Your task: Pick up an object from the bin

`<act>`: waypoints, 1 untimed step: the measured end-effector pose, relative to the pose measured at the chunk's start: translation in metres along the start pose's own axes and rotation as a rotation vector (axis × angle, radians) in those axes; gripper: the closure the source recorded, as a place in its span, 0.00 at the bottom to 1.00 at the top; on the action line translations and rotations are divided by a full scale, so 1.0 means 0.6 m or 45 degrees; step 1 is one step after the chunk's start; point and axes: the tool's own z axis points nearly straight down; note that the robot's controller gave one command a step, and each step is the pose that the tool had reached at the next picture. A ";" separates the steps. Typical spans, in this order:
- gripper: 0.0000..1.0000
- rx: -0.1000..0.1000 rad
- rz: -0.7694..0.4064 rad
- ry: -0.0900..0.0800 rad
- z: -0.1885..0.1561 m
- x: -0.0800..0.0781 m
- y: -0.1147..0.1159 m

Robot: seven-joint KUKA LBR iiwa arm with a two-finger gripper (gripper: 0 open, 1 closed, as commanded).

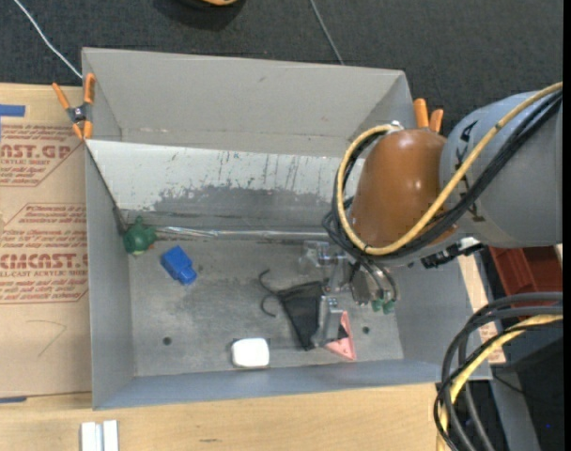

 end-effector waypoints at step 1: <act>0.00 0.000 0.000 -0.010 -0.007 -0.003 0.000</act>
Offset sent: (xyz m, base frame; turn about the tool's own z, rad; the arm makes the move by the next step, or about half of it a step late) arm -0.0130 -0.0340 -0.0724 0.6523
